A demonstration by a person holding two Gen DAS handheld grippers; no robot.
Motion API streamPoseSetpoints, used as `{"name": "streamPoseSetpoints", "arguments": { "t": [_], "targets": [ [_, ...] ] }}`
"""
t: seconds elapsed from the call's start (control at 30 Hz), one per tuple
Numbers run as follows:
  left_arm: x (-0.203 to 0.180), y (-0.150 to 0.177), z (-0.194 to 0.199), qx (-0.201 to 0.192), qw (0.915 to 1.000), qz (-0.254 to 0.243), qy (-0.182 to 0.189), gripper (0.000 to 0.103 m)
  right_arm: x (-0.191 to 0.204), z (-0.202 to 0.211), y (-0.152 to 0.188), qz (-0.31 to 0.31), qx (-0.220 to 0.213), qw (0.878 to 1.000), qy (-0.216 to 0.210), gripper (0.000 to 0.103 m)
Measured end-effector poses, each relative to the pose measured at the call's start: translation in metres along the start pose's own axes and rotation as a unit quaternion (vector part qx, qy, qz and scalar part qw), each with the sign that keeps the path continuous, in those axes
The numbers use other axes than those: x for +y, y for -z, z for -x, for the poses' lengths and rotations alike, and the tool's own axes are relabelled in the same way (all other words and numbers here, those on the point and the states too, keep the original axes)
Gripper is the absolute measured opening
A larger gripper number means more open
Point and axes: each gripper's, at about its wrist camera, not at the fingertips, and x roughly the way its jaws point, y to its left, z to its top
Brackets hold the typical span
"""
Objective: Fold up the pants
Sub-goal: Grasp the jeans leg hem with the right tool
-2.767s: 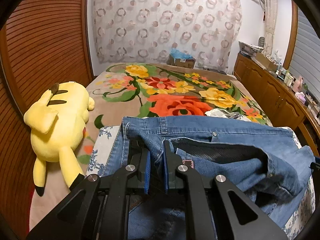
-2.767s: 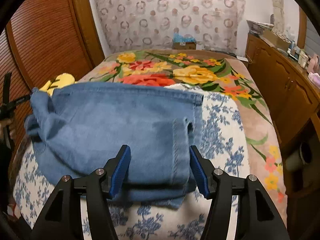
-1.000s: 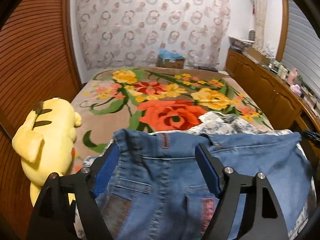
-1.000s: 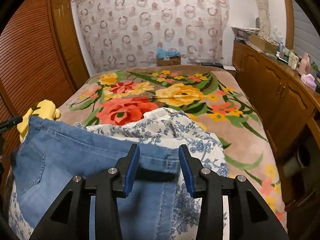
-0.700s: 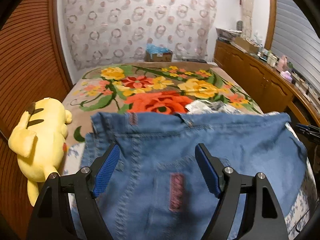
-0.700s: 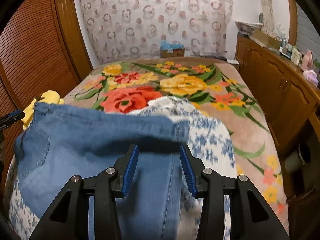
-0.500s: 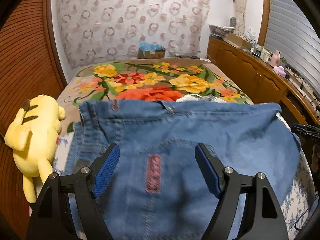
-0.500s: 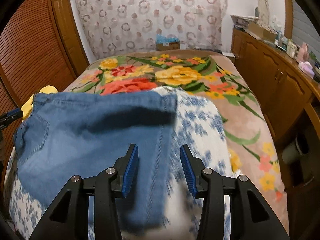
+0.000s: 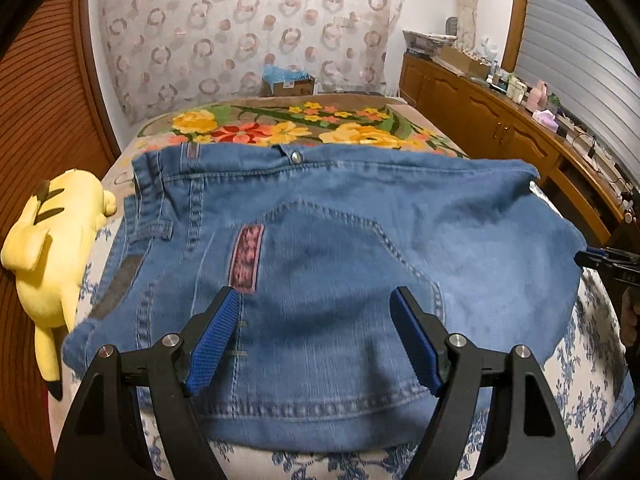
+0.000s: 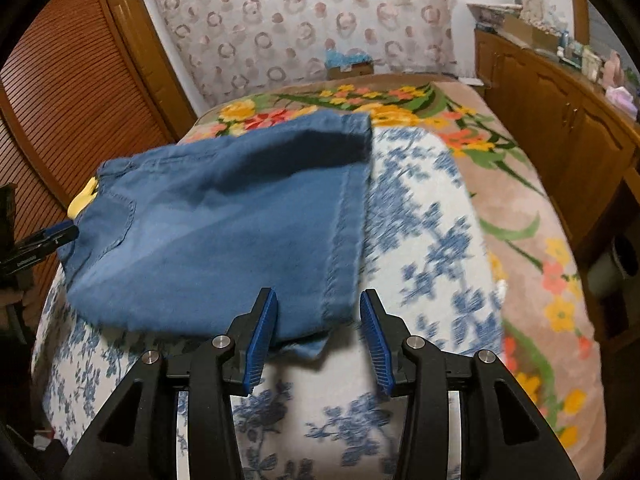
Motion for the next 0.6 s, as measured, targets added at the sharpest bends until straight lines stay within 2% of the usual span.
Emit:
{"name": "streamPoseSetpoints", "arguments": {
  "t": [0.07, 0.1, 0.17, 0.33, 0.5, 0.57, 0.6],
  "targets": [
    [-0.001, 0.003, 0.004, 0.001, 1.0, -0.001, -0.005, 0.079, 0.005, 0.006, -0.001, 0.008, -0.011, 1.0, -0.001, 0.019],
    [-0.001, 0.004, 0.006, -0.002, 1.0, -0.002, -0.008, 0.079, 0.008, 0.011, -0.003, 0.013, -0.021, 1.0, -0.005, 0.014],
    [0.0, 0.005, 0.015, -0.012, 0.9999, -0.001, -0.008, 0.079, 0.014, 0.025, -0.004, 0.022, -0.045, 0.999, -0.005, 0.013],
    [0.006, 0.005, 0.027, -0.026, 0.9996, 0.005, -0.012, 0.079, 0.019, 0.056, -0.004, 0.019, -0.078, 0.996, -0.027, 0.013],
    [0.019, 0.005, 0.029, -0.029, 0.9992, 0.015, -0.023, 0.079, 0.021, 0.048, 0.014, 0.017, -0.054, 0.998, -0.012, 0.014],
    [0.027, 0.007, 0.029, -0.029, 0.9989, 0.02, -0.031, 0.079, 0.02, 0.041, 0.02, 0.01, -0.04, 0.999, 0.001, 0.029],
    [0.033, 0.008, 0.03, -0.028, 0.9986, 0.025, -0.037, 0.079, 0.02, 0.037, 0.023, 0.009, -0.032, 0.999, 0.012, 0.032]
  ]
}}
